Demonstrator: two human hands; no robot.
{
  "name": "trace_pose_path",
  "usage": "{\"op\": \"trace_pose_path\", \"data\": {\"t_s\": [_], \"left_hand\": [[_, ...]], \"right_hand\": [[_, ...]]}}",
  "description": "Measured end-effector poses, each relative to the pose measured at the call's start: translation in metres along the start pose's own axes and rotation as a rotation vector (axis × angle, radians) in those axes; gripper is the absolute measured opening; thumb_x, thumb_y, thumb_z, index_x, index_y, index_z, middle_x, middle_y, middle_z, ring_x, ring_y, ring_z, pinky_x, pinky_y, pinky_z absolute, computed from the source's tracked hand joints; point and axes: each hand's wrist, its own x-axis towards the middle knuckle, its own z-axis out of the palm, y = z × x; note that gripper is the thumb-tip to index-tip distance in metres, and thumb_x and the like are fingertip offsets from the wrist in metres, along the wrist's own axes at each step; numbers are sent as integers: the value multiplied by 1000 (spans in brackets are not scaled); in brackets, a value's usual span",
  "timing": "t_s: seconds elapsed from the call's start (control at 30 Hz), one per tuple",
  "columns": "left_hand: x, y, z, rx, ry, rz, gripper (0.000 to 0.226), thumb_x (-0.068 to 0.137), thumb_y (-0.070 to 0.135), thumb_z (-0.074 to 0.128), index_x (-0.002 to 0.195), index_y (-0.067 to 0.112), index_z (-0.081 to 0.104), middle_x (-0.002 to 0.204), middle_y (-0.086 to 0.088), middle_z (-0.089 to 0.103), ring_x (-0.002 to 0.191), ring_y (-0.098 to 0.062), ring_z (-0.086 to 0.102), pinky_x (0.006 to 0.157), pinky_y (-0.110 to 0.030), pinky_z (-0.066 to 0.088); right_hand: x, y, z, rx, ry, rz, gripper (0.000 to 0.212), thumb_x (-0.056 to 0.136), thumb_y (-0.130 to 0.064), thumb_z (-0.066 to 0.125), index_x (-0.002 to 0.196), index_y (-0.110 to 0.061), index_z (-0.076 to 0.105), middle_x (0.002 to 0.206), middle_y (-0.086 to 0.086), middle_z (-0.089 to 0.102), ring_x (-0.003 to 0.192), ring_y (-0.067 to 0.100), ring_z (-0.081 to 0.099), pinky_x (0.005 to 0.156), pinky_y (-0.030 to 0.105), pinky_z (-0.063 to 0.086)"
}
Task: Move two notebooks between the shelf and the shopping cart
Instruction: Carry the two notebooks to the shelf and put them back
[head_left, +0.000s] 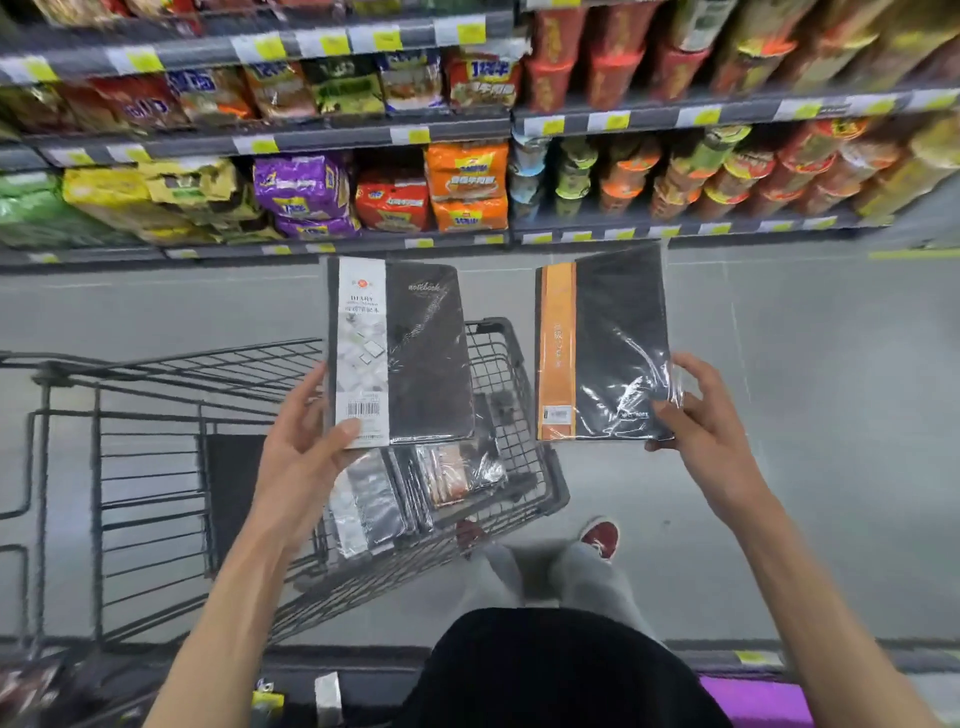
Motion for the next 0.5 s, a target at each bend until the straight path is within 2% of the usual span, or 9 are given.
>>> {"op": "trace_pose_path", "data": {"t_s": [0.1,0.23,0.3,0.37,0.43,0.5], "left_hand": [[9,8,55,7,-101,32,82,74,11,73,149,23,41,136,-7,63,117,-34,64,88,-54,56],[25,8,135,-11,-167,11,72,78,6,65,143,31,47,148,-7,51,113,-24,67,78,-37,62],[33,6,181,-19,-247,8,78,72,15,80,142,32,49,150,-5,49,121,-24,62,78,-32,61],[42,2,218,-26,-304,20,90,64,22,89,143,28,47,142,-2,58,120,-22,63,82,-31,60],[53,-4,262,-11,-329,50,74,83,6,72,148,21,41,142,-4,58,120,-20,63,86,-33,59],[60,-5,305,22,-390,71,63,94,-9,51,151,15,36,142,-5,59,120,-20,62,88,-35,59]], "right_hand": [[-5,-3,-46,15,113,-46,52,102,3,47,129,-42,44,77,-20,70,71,6,61,62,19,55],[-12,-9,-108,38,244,-125,51,102,2,49,133,-38,43,82,-23,69,73,0,65,63,20,57],[-13,-13,-144,74,311,-137,51,101,2,50,138,-32,43,91,-19,70,75,1,67,62,21,57],[-11,-15,-171,96,355,-155,50,101,0,52,145,-20,41,100,-10,70,76,3,69,61,22,57],[-13,-17,-203,124,414,-172,51,101,-2,54,147,-17,40,101,-2,70,77,6,69,62,23,57],[-19,-16,-231,169,482,-178,50,101,-3,55,146,-17,40,94,-10,71,75,5,67,62,23,57]]}}
